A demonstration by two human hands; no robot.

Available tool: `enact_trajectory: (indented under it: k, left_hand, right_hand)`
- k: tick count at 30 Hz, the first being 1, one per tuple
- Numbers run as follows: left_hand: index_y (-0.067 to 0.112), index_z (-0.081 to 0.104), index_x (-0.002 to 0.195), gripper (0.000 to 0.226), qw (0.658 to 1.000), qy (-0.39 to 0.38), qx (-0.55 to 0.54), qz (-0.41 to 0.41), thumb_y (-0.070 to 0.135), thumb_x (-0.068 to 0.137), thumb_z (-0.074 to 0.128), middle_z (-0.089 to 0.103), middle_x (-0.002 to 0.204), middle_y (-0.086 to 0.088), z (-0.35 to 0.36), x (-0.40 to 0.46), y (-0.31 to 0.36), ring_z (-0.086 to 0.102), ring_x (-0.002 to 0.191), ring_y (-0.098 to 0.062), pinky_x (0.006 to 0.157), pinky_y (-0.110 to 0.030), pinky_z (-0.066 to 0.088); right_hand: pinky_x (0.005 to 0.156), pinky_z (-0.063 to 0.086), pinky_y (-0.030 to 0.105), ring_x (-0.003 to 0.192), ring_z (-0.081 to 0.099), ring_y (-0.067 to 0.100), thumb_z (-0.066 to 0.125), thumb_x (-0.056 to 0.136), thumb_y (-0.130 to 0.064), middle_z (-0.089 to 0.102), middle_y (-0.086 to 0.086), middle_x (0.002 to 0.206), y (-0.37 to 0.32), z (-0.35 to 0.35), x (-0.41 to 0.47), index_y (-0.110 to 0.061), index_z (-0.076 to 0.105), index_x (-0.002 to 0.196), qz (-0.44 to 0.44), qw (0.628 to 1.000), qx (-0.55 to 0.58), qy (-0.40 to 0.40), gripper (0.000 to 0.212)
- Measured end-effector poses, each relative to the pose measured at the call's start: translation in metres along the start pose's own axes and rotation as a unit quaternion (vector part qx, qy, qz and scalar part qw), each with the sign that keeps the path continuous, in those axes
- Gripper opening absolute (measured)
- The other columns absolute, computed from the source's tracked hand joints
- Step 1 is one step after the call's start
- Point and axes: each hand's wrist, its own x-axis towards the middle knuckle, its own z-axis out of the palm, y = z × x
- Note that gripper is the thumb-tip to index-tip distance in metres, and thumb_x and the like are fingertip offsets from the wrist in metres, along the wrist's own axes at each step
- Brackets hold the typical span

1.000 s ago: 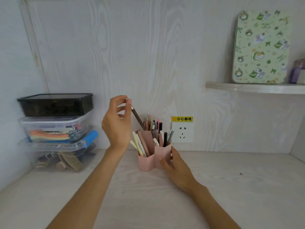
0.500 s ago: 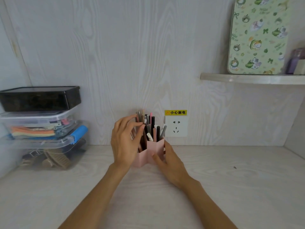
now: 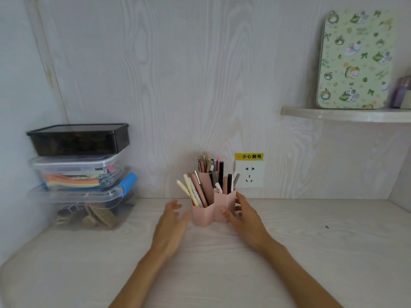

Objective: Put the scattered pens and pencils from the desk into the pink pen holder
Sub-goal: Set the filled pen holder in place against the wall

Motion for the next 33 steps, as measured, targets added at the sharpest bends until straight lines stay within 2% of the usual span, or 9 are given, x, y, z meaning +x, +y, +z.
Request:
enact_trajectory:
  k: [2,4,8,12,18,21,24,29,33]
  left_hand:
    - [0.022,0.031,0.143,0.073,0.991,-0.077,0.105,-0.01,0.044,0.081,0.064,0.047,0.139,0.005,0.0,0.002,-0.002,0.048,0.124,-0.019,0.096,-0.03,0.038]
    - [0.025,0.039,0.14,0.077,0.989,-0.062,0.134,0.011,0.049,0.074,0.071,0.055,0.133,0.006,0.001,0.003,0.001,0.053,0.118,-0.016,0.094,-0.03,0.042]
    - [0.035,0.063,0.114,0.046,0.989,-0.046,0.129,0.051,0.05,0.071,0.072,0.069,0.107,0.015,0.003,-0.001,0.012,0.062,0.094,-0.003,0.075,-0.025,0.047]
    - [0.039,0.068,0.103,0.034,0.987,-0.05,0.118,0.095,0.046,0.071,0.075,0.07,0.093,0.022,0.022,-0.014,0.04,0.063,0.087,0.005,0.072,-0.022,0.049]
    - [0.034,0.068,0.096,0.026,0.974,-0.122,0.093,0.166,0.039,0.072,0.076,0.069,0.092,0.021,0.099,-0.02,0.113,0.064,0.088,0.003,0.074,-0.025,0.05]
    - [0.032,0.067,0.103,0.03,0.963,-0.16,0.079,0.202,0.04,0.075,0.073,0.069,0.099,0.02,0.146,-0.019,0.149,0.063,0.092,0.002,0.075,-0.025,0.048]
    - [0.027,0.064,0.111,0.033,0.949,-0.193,0.074,0.239,0.039,0.08,0.069,0.067,0.11,0.015,0.203,-0.02,0.183,0.062,0.1,-0.003,0.076,-0.024,0.046]
    - [0.029,0.057,0.12,0.037,0.938,-0.244,0.091,0.229,0.04,0.085,0.062,0.063,0.122,0.01,0.275,-0.026,0.198,0.06,0.109,-0.011,0.09,-0.033,0.049]
    - [0.031,0.058,0.116,0.032,0.936,-0.254,0.099,0.223,0.04,0.086,0.06,0.066,0.115,0.009,0.303,-0.03,0.198,0.063,0.102,-0.013,0.084,-0.029,0.049]
  right_hand:
    - [0.087,0.052,0.035,0.094,0.061,0.01,0.064,0.082,-0.041,0.057,-0.006,0.117,-0.005,-0.001,-0.002,-0.029,0.035,0.136,0.008,1.0,0.012,0.016,0.062]
    - [0.085,0.054,0.033,0.094,0.061,0.012,0.066,0.082,-0.037,0.06,-0.003,0.117,-0.012,-0.003,-0.005,-0.024,0.044,0.129,0.012,1.0,0.008,0.016,0.054]
    - [0.087,0.053,0.031,0.099,0.061,0.017,0.065,0.083,-0.034,0.058,0.0,0.121,-0.019,-0.02,-0.013,-0.019,0.044,0.124,0.024,0.999,-0.014,-0.021,0.049]
    - [0.083,0.052,0.026,0.099,0.06,0.016,0.063,0.085,-0.033,0.055,0.0,0.125,-0.014,-0.058,-0.026,-0.016,0.04,0.126,0.032,0.998,-0.053,-0.019,0.05]
    - [0.08,0.052,0.026,0.093,0.062,0.013,0.066,0.082,-0.032,0.058,-0.005,0.114,0.001,-0.158,-0.054,-0.017,0.043,0.123,0.049,0.99,-0.095,0.09,0.049]
    - [0.081,0.05,0.026,0.095,0.061,0.015,0.063,0.084,-0.035,0.056,-0.006,0.113,0.012,-0.207,-0.065,-0.016,0.043,0.125,0.075,0.977,-0.148,0.133,0.049]
    - [0.087,0.051,0.034,0.103,0.062,0.021,0.054,0.09,-0.037,0.059,-0.001,0.12,0.039,-0.249,-0.074,-0.017,0.044,0.121,0.105,0.958,-0.197,0.179,0.039]
    - [0.086,0.049,0.037,0.103,0.06,0.026,0.047,0.094,-0.034,0.059,0.009,0.116,0.082,-0.277,-0.087,-0.011,0.042,0.114,0.155,0.942,-0.218,0.205,0.03]
    - [0.083,0.052,0.04,0.095,0.064,0.024,0.049,0.088,-0.045,0.064,0.004,0.112,0.105,-0.292,-0.092,-0.022,0.042,0.11,0.188,0.933,-0.222,0.214,0.032]
